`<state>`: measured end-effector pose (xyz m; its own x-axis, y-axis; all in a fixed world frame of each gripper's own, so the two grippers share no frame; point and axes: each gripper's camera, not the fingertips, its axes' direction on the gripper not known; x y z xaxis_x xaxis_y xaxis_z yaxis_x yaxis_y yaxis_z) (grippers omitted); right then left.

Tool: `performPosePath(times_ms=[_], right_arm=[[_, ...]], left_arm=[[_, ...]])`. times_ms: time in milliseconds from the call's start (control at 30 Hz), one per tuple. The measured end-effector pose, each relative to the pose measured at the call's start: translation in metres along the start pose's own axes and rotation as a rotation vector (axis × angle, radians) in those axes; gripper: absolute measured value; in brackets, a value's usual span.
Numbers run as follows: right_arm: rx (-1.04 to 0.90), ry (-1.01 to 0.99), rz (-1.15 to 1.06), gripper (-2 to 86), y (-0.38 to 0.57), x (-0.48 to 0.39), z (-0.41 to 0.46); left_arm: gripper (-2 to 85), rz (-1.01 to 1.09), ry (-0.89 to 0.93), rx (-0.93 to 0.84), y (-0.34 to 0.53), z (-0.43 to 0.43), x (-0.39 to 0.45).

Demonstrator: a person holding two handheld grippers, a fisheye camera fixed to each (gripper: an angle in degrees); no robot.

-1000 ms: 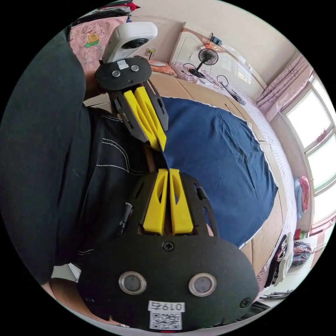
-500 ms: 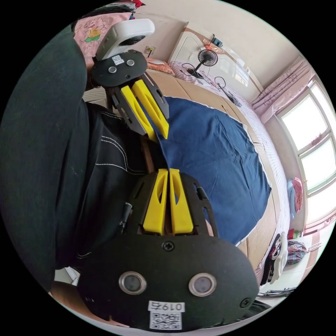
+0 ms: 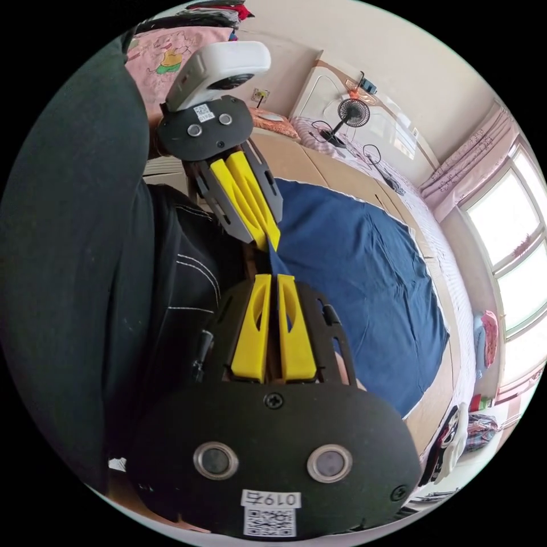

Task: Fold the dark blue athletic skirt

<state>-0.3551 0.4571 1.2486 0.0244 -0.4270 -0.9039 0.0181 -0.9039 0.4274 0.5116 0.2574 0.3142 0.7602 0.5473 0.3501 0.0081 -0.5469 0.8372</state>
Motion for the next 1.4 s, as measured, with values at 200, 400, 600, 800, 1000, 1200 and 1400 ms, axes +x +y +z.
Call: performPosePath(times_ms=[200, 400, 600, 800, 1000, 1200, 1400], right_arm=[[-0.002, 0.026, -0.035, -0.8, -0.019, -0.004, 0.011], [0.015, -0.033, 0.028, -0.9, -0.021, 0.006, 0.012], [0.029, -0.058, 0.055, -0.9, -0.022, 0.013, 0.009], [0.024, -0.043, 0.04, -0.9, -0.027, 0.008, 0.012], [0.026, -0.06, 0.06, -0.9, -0.031, 0.012, 0.013], [-0.001, -0.038, 0.019, -1.0, -0.037, 0.002, 0.017], [-0.031, -0.006, -0.023, -1.0, -0.045, -0.009, 0.021]], left_arm=[[1.9, -0.031, -0.054, 0.01, 0.012, -0.008, 0.001], [3.8, -0.088, -0.124, -0.015, 0.031, -0.018, -0.004], [2.3, -0.133, -0.095, -0.028, 0.039, -0.021, -0.014], [1.2, -0.147, -0.039, -0.016, 0.051, -0.028, -0.027], [0.8, -0.194, -0.012, -0.018, 0.057, -0.028, -0.039], [0.6, -0.183, -0.028, -0.054, 0.058, -0.027, -0.044], [0.7, -0.085, -0.026, -0.111, 0.054, -0.024, -0.043]])
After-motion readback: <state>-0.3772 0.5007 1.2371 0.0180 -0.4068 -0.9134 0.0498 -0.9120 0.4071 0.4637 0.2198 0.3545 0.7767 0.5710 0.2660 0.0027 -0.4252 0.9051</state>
